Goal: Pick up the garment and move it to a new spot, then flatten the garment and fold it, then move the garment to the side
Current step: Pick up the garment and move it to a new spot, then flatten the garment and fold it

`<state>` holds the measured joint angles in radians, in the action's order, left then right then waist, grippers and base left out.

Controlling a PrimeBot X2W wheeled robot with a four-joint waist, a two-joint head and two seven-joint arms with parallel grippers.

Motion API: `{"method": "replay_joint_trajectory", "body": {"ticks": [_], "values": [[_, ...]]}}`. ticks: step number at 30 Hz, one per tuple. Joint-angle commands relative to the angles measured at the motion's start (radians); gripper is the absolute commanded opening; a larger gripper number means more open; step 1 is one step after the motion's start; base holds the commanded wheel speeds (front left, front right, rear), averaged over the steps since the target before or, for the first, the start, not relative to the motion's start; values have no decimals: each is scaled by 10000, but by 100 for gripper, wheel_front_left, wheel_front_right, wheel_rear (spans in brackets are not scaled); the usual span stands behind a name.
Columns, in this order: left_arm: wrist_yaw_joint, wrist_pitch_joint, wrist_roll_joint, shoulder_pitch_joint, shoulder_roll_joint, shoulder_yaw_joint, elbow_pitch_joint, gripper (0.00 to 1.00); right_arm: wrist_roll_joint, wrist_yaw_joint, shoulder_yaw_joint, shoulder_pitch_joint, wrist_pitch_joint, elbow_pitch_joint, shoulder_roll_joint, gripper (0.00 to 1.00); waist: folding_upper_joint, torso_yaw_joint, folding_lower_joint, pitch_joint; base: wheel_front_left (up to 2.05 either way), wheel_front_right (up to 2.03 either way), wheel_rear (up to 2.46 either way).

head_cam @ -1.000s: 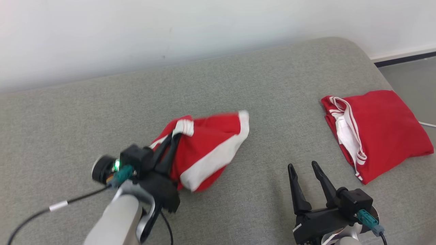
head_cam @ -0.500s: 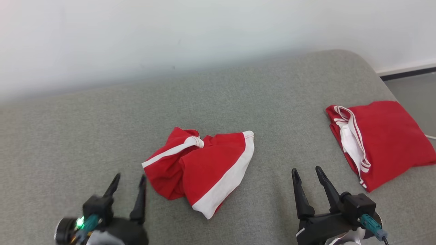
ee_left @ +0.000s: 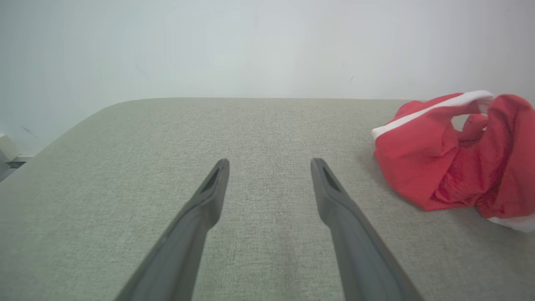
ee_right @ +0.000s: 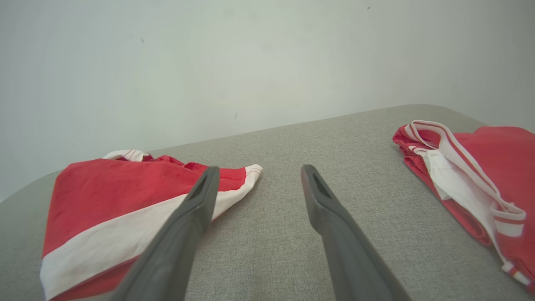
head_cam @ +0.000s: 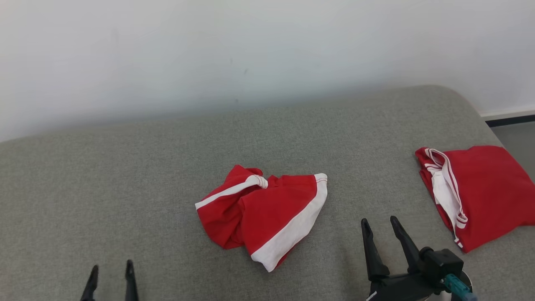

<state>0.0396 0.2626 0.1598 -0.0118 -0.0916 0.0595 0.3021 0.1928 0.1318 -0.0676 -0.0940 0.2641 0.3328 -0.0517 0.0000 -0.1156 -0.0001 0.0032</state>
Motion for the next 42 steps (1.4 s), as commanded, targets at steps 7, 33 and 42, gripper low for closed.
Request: {"method": "replay_joint_trajectory", "body": {"ticks": [7, 33, 42], "values": [[161, 30, -229, -881, 300, 734, -652, 100, -48, -26, -174, 345, -4, 148, 20, 100, 0, 91, 1, -234, 0, 0, 0], [434, 30, 79, -487, 409, -1102, -610, 100, 111, -26, -1865, -110, -4, 575, 14, 100, 0, 847, 1, 679, 0, 0, 0], [410, 30, 106, -299, 412, -1197, -518, 100, 880, -26, -1331, -523, -3, 1117, 14, 100, 0, 1571, 1, 1068, 0, 0, 0]]}}
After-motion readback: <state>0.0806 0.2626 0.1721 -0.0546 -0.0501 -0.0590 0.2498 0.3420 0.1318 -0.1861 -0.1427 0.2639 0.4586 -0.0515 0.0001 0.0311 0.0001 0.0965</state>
